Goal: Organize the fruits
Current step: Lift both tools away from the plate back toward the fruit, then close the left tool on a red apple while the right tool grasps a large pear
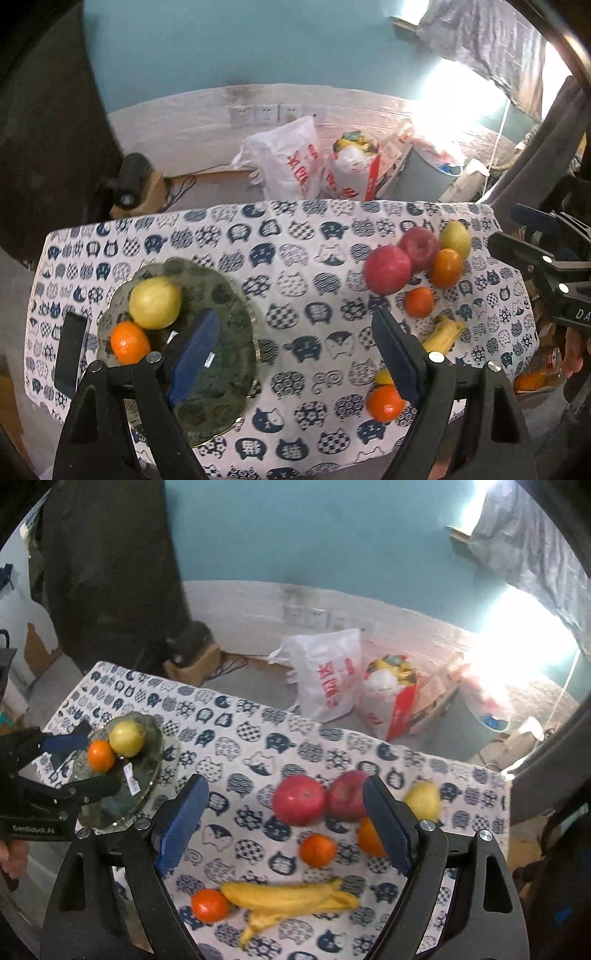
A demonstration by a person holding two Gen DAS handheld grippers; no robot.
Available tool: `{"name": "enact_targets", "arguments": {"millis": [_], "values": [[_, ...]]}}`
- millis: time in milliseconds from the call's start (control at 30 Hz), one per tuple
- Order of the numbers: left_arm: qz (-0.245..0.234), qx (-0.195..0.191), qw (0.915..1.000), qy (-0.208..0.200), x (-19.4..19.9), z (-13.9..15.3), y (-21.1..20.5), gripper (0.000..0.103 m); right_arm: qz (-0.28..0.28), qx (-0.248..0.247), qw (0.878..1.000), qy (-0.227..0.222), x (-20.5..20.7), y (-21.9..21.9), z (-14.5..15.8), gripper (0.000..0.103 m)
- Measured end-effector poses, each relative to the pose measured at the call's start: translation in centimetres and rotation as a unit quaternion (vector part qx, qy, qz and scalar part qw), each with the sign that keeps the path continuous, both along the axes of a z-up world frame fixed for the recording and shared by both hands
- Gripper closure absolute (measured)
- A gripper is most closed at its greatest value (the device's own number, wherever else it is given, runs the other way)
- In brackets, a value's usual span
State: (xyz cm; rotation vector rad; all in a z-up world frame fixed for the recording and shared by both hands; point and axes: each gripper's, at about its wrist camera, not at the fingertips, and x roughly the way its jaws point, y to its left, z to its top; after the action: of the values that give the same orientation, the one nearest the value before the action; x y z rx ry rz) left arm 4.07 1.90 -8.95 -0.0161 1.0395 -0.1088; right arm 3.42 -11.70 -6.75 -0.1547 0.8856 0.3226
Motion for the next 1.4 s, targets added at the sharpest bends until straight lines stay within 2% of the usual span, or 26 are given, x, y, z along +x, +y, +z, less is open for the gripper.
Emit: {"name": "enact_targets", "arguments": {"millis": [367,633,800,1067,1233,1400], "values": [[-0.041,0.008,0.9991,-0.001,1.2,0.4,-5.4,0.017,-0.042,-0.008,0.999,-0.002,-1.1,-5.2,-0.1,0.018],[-0.056,0.019,0.9982,0.009,2.8,-0.7,-8.5,0.017,-0.065,-0.011,0.998,0.013,-0.8,-8.0,-1.1,0.018],[-0.059,0.021,0.9978,0.022,4.3,-2.1,-9.7,0.017,-0.077,-0.012,0.997,0.023,-0.3,-9.4,-1.6,0.018],[-0.061,0.011,0.996,0.065,7.3,-5.5,-11.6,0.017,-0.105,-0.016,0.993,0.05,1.5,-11.5,-3.4,0.018],[-0.061,0.003,0.9942,0.088,9.1,-7.8,-12.7,0.017,-0.117,-0.019,0.99,0.072,3.0,-12.5,-5.0,0.018],[-0.07,0.014,0.9914,0.11,10.7,-10.2,-14.0,0.017,-0.126,-0.023,0.987,0.092,4.4,-13.6,-7.0,0.018]]}}
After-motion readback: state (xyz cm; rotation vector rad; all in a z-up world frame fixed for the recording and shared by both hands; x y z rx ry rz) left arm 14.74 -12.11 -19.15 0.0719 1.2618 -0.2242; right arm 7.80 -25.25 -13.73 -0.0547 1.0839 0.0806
